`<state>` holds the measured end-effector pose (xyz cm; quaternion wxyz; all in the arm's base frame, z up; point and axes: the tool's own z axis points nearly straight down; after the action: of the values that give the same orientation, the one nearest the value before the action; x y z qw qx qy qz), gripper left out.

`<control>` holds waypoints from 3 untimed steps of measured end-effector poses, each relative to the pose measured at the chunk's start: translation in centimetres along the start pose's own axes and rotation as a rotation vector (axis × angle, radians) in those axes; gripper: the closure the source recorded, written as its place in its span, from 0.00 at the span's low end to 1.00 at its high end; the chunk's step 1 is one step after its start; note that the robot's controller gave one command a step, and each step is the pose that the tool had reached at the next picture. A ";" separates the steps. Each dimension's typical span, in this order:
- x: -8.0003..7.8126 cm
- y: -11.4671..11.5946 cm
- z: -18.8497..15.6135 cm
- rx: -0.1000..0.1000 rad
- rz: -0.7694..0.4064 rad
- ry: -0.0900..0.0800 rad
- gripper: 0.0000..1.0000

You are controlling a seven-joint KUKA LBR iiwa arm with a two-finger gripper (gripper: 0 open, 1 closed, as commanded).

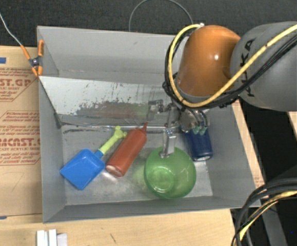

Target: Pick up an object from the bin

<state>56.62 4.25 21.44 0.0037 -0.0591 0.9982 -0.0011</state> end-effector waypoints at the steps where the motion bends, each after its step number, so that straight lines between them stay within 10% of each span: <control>1: -0.3 5.7 8.7 -0.001 -0.074 -0.010 0.00; 2: -2.0 8.5 9.6 0.000 -0.254 -0.005 0.00; 3: -1.8 10.2 13.8 0.001 -0.437 -0.018 1.00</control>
Offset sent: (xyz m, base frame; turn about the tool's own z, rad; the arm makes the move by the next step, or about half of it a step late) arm 0.0093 0.0851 -0.0973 -0.2524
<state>57.29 14.61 7.62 0.0124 -0.2741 0.9616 -0.0016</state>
